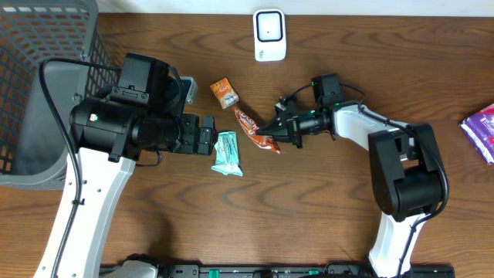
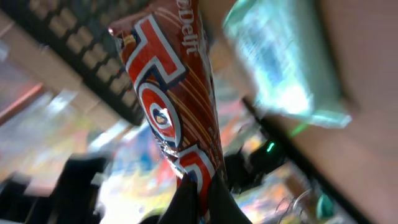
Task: Scan the item barcode
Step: 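Hold the TOP bar up in front of the scanner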
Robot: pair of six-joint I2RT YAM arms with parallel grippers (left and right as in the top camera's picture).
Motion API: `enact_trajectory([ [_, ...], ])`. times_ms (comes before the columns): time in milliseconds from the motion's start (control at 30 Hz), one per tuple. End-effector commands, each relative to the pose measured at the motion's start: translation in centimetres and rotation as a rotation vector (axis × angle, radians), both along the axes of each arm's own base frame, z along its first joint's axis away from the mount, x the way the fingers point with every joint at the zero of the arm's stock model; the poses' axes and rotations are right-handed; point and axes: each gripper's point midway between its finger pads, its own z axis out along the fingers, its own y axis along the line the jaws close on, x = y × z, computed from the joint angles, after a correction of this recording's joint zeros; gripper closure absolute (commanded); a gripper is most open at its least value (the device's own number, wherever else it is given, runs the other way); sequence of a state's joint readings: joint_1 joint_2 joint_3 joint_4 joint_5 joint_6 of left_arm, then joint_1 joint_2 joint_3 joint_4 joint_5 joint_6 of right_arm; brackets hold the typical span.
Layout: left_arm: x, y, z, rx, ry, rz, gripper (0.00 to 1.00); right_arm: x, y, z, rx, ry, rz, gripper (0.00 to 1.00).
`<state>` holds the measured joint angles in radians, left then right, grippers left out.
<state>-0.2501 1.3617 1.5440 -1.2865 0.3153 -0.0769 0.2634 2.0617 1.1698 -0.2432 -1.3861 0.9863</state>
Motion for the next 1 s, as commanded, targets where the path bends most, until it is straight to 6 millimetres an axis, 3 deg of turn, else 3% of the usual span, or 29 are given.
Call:
enact_trajectory([
  [0, -0.1, 0.0, -0.3, 0.010, 0.007, -0.013, 0.02, 1.9, 0.1, -3.4, -0.204, -0.064, -0.096, 0.99],
  [133, -0.1, 0.0, -0.3, 0.010, 0.007, -0.013, 0.02, 5.1, 0.9, -2.6, -0.203, -0.281, -0.155, 0.99],
  [267, -0.1, 0.0, -0.3, 0.010, 0.007, -0.013, 0.02, 8.9, 2.0, 1.8, -0.094, -0.486, -0.242, 0.99],
  [433, -0.1, 0.0, -0.3, 0.010, 0.007, -0.013, 0.02, 13.6, 1.6, 6.1, -0.069, -0.752, -0.405, 0.99],
  [533, -0.1, 0.0, -0.3, 0.010, 0.007, -0.013, 0.02, 16.7, 0.3, 6.4, -0.176, -0.865, -0.569, 0.99],
  [767, -0.1, 0.0, -0.3, 0.010, 0.007, -0.013, 0.02, 21.3, -4.4, 5.0, -0.442, -0.838, -0.923, 0.98],
  [967, -0.1, 0.0, -0.3, 0.010, 0.007, -0.013, 0.02, 23.5, -5.5, 7.8, -0.478, -0.859, -1.009, 0.99],
])
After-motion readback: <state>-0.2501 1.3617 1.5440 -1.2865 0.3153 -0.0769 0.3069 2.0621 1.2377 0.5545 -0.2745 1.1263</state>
